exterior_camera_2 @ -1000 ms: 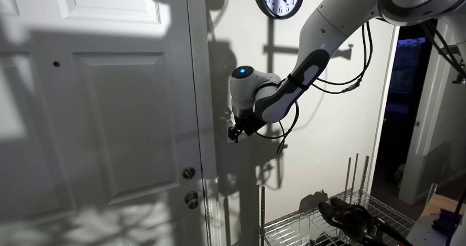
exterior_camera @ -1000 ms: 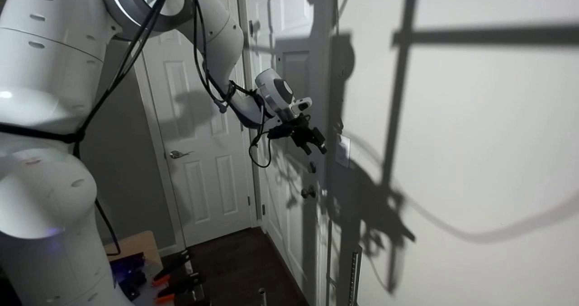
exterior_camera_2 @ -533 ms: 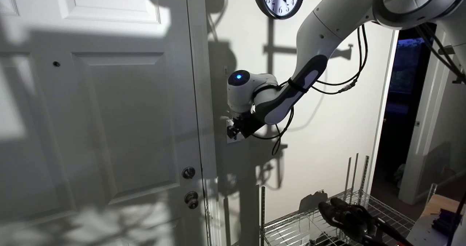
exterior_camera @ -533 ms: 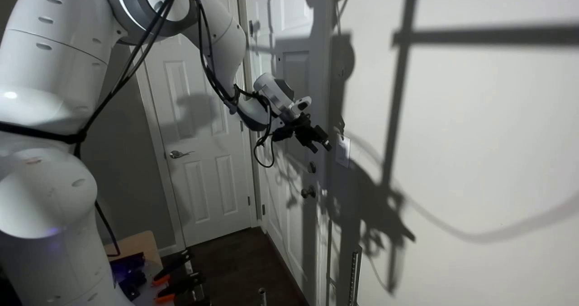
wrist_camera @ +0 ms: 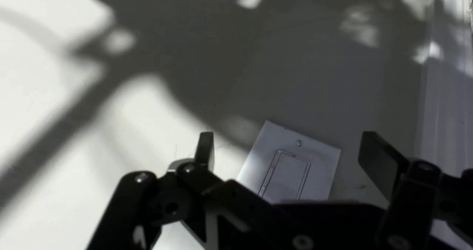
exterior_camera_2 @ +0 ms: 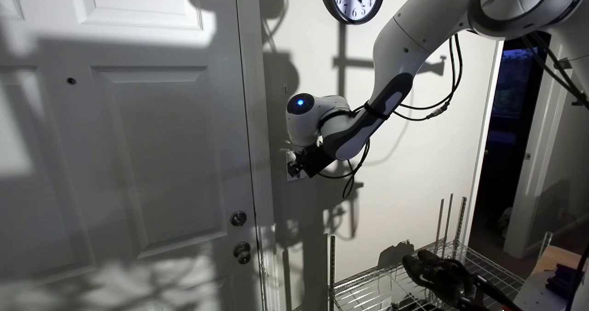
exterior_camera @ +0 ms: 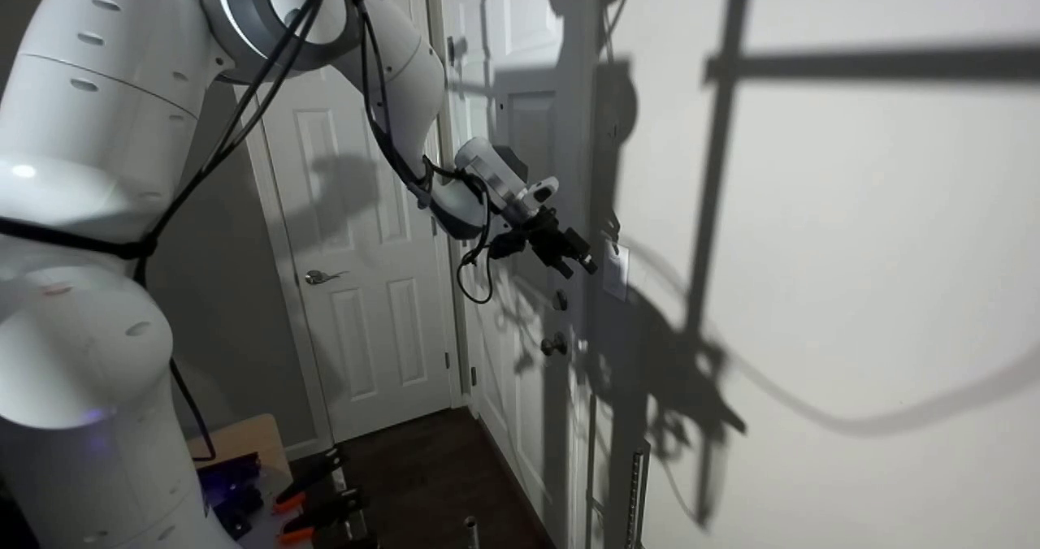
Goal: Flip the light switch
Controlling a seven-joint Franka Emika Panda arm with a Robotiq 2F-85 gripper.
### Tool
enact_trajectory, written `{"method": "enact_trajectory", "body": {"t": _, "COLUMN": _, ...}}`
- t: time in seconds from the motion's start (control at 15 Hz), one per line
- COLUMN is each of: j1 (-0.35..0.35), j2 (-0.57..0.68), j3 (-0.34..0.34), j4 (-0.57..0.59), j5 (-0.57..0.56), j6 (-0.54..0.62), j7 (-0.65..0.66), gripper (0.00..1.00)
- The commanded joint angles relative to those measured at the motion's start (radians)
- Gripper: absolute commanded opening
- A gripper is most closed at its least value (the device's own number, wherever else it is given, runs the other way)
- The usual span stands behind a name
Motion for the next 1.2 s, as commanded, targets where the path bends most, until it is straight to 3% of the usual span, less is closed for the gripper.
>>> {"method": "enact_trajectory", "body": {"t": 0.0, "j1": -0.037, "j2": -0.002, "j3": 0.043, "j4": 0.003, "j5": -0.019, "j6": -0.015, "j7": 0.007, "gripper": 1.0}}
{"method": "enact_trajectory", "body": {"t": 1.07, "j1": -0.037, "j2": -0.002, "j3": 0.045, "j4": 0.004, "j5": -0.018, "j6": -0.018, "j7": 0.006, "gripper": 1.0}}
{"method": "enact_trajectory", "body": {"t": 1.13, "j1": -0.037, "j2": -0.002, "j3": 0.045, "j4": 0.004, "j5": -0.018, "j6": -0.018, "j7": 0.006, "gripper": 0.88}}
